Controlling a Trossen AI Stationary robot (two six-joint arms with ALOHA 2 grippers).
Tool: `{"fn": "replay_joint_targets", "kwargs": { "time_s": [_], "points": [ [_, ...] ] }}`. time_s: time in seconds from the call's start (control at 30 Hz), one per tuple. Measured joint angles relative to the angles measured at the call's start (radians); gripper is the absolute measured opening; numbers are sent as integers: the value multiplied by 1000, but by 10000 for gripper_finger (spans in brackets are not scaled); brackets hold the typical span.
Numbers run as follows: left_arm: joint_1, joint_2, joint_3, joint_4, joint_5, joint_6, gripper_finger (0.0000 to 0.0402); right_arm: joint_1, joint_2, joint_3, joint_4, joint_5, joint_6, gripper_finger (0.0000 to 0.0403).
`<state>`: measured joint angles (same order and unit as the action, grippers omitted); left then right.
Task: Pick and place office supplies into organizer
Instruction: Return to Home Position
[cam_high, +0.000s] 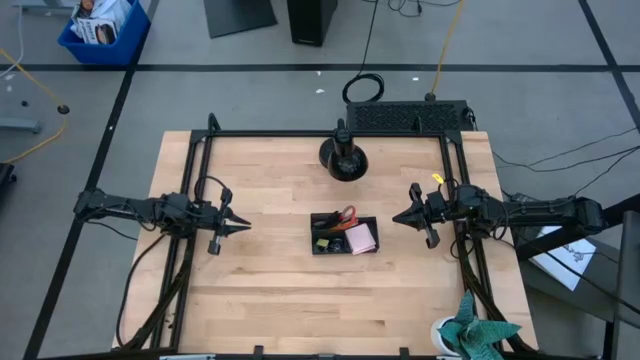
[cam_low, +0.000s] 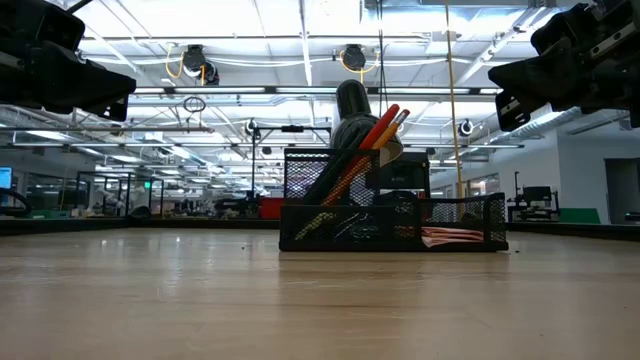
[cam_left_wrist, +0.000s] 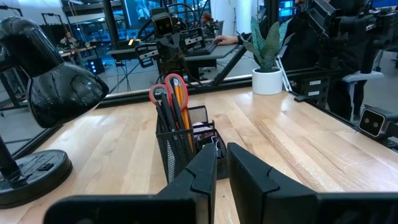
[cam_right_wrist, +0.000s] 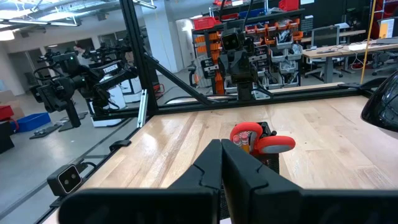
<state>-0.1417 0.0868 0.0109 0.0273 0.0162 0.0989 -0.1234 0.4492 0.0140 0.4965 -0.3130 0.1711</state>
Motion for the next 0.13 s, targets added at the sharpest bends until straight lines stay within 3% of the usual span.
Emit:
{"fn": "replay_joint_targets", "kwargs": {
  "time_s": [0.13],
  "points": [
    [0,0,0,0,0,0,47,0,0,0,0,0,0,0]
  ]
}}
